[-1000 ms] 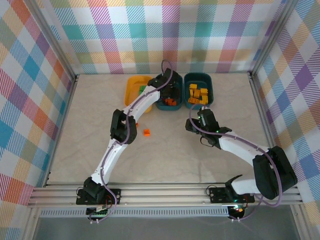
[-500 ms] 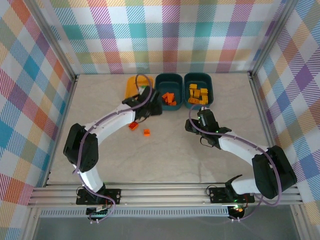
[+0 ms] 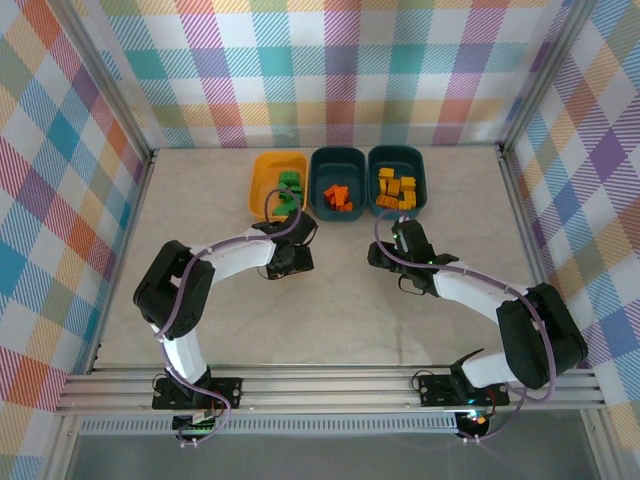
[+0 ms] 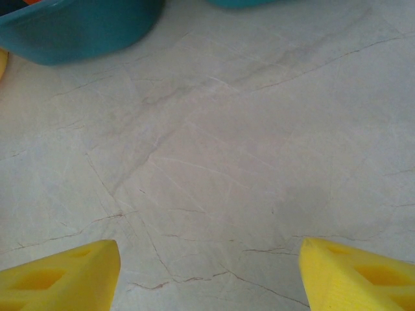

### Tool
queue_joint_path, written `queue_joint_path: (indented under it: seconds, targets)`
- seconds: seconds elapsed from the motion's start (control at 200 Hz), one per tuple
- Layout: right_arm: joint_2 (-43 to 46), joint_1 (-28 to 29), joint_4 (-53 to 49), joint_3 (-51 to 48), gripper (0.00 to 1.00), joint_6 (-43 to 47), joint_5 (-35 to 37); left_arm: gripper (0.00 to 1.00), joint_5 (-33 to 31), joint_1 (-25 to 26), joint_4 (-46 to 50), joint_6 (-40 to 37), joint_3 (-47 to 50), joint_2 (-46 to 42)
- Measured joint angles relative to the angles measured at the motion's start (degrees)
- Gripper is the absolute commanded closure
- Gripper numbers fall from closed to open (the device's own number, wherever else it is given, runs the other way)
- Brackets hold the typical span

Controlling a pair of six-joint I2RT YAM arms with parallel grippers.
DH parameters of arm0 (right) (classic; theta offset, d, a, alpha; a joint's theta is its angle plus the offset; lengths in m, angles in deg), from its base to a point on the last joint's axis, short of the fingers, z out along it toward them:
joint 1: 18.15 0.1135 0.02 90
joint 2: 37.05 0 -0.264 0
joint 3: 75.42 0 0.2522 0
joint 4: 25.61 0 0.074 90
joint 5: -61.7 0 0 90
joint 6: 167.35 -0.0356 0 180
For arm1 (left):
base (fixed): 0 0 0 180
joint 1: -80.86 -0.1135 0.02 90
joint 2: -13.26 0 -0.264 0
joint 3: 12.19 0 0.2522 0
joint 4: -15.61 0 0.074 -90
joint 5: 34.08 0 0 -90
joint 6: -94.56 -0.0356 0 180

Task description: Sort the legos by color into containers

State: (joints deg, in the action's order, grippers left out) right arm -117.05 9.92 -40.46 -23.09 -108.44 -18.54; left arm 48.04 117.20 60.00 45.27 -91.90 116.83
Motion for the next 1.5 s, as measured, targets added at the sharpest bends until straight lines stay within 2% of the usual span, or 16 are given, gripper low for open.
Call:
queue_joint_path:
  seconds: [0.11, 0.375, 0.605, 0.865, 1.065, 1.315, 1.5]
  targets:
    - [0.00, 0.00, 0.02, 0.00, 0.27, 0.00, -0.02, 0.33, 0.31, 0.00, -0.42, -0.04, -0.13, 1.20]
    - [-0.07, 0.00, 0.02, 0.00, 0.28, 0.00, -0.26, 0.57, -0.83, 0.02, -0.28, -1.07, -3.21, 4.39]
    - [-0.13, 0.00, 0.02, 0.00, 0.28, 0.00, -0.44, 0.62, -2.75, 0.57, 0.92, -1.38, -3.21, 4.35]
    - [-0.50, 0.00, 0.22, 0.00, 0.28, 0.00, -0.44, 0.62, -3.32, 1.44, 3.34, -3.19, -5.11, 0.94]
    - [-1.03, 0.00, 0.22, 0.00, 0.29, 0.00, -0.44, 0.62, -3.06, 1.33, 4.11, -7.41, -20.44, 3.04]
    - [-0.81, 0.00, 0.09, 0.00, 0.28, 0.02, -0.31, 0.62, -0.13, -0.31, 5.49, -11.04, -49.05, 21.05]
    - [1.70, 0.00, 0.02, 0.00, 0.28, 0.02, 0.24, 0.59, 0.90, -1.31, 10.67, -12.13, -62.45, 31.89]
